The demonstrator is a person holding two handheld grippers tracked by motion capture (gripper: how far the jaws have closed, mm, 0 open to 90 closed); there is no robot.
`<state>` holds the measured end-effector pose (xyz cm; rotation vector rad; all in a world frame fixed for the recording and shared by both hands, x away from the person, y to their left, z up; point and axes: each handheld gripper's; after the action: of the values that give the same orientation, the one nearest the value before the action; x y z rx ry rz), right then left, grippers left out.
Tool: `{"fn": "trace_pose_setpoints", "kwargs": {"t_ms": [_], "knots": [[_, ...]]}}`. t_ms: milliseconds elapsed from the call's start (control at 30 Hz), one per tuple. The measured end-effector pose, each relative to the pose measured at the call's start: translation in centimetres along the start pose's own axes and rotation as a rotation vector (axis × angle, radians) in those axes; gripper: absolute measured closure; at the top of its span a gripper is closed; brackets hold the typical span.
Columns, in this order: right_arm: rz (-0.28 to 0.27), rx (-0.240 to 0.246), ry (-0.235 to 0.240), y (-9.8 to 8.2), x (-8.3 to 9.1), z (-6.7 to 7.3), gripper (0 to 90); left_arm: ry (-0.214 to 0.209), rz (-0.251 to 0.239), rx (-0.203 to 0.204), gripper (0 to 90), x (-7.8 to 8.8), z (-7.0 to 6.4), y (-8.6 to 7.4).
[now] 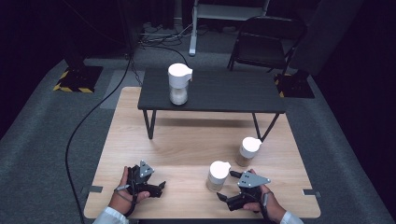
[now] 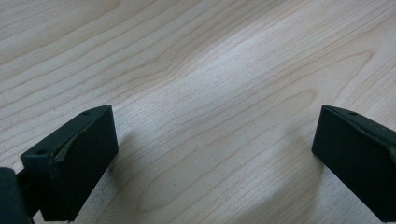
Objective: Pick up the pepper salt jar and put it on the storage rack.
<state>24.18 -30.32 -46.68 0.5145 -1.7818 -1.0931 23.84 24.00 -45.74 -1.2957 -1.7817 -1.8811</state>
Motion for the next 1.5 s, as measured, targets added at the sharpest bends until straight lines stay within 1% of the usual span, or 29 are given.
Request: {"fn": "trace_pose_setpoints", "kwargs": {"t_ms": [67,133,267,300,367,467,533,567,633,700,733,800,867,900,933,1000,1067,1100,1200,1300,1367,1500], "knots": [[-0.005,-0.003,-0.009,0.1,-0.2,0.2,3.0,0.0,0.0,0.0,0.2,0.0,0.0,0.0],[-0.009,-0.017,-0.008,0.1,-0.5,0.3,3.5,0.0,0.0,0.0,0.2,0.0,0.0,0.0],[-0.011,-0.039,-0.031,0.5,-1.0,0.9,5.6,0.0,0.0,0.0,0.2,0.0,0.0,0.0],[-0.013,-0.051,-0.029,0.5,-1.1,0.9,6.0,0.0,0.0,0.0,0.2,0.0,0.0,0.0],[-0.026,-0.072,-0.035,0.5,-1.3,1.1,6.3,0.0,0.0,-0.001,0.2,0.0,0.0,0.0],[-0.039,-0.091,-0.05,0.5,-1.8,1.4,6.8,0.0,0.0,-0.001,0.2,0.0,0.0,0.0],[-0.05,-0.104,-0.041,0.4,-1.9,1.4,8.7,-0.001,0.0,-0.002,0.2,0.0,0.0,0.0],[-0.053,-0.103,-0.052,0.5,-2.0,1.7,8.8,-0.001,0.0,-0.002,0.2,0.0,0.0,0.0],[-0.069,-0.116,-0.058,0.3,-2.2,1.8,10.3,-0.002,0.0,-0.004,0.2,0.0,0.0,0.0],[-0.086,-0.125,-0.081,0.2,-2.4,2.3,11.4,-0.004,0.001,-0.007,0.2,0.0,0.0,0.0],[-0.101,-0.124,-0.092,0.1,-2.4,2.5,12.6,-0.003,0.0,-0.008,0.3,0.0,0.0,0.0],[-0.114,-0.099,-0.123,0.0,-2.5,3.1,17.9,-0.004,0.001,-0.009,0.3,0.0,0.0,0.0],[-0.128,-0.111,-0.118,-0.1,-2.5,3.1,21.3,-0.005,0.001,-0.008,0.3,0.0,0.0,0.0],[-0.131,-0.111,-0.126,-0.1,-2.5,3.2,25.5,-0.005,0.001,-0.009,0.2,0.0,0.0,0.0],[-0.134,-0.11,-0.138,-0.1,-2.6,3.3,26.7,-0.005,0.001,-0.009,0.2,0.0,0.0,0.0],[-0.139,-0.109,-0.14,-0.1,-2.5,3.4,27.6,-0.005,0.001,-0.009,0.3,0.0,0.0,0.0],[-0.135,-0.085,-0.161,0.1,-2.5,3.8,28.5,-0.005,0.001,-0.009,0.2,0.0,0.0,0.0],[-0.136,-0.085,-0.163,0.1,-2.5,3.9,28.7,-0.005,0.001,-0.009,0.2,0.0,0.0,0.0],[-0.131,-0.061,-0.169,0.3,-2.3,3.9,29.6,-0.005,0.001,-0.009,0.3,0.0,0.0,0.0],[-0.131,-0.071,-0.175,0.3,-2.1,3.8,29.8,-0.005,0.001,-0.009,0.3,0.0,0.0,0.0],[-0.125,-0.057,-0.186,0.4,-2.0,3.9,29.8,-0.005,0.001,-0.009,0.3,0.0,0.0,0.0],[-0.12,-0.073,-0.185,0.5,-1.8,3.7,29.8,-0.005,0.001,-0.009,0.3,0.0,0.0,0.0]]}}
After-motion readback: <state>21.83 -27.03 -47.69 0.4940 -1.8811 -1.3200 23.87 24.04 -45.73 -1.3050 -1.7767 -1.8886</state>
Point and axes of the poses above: each handheld gripper's, and its own axes: x roughly backward along the jaws, y roughly out of its top, z roughly to its left, and after that the axes turned 11 degrees about x, right-handed
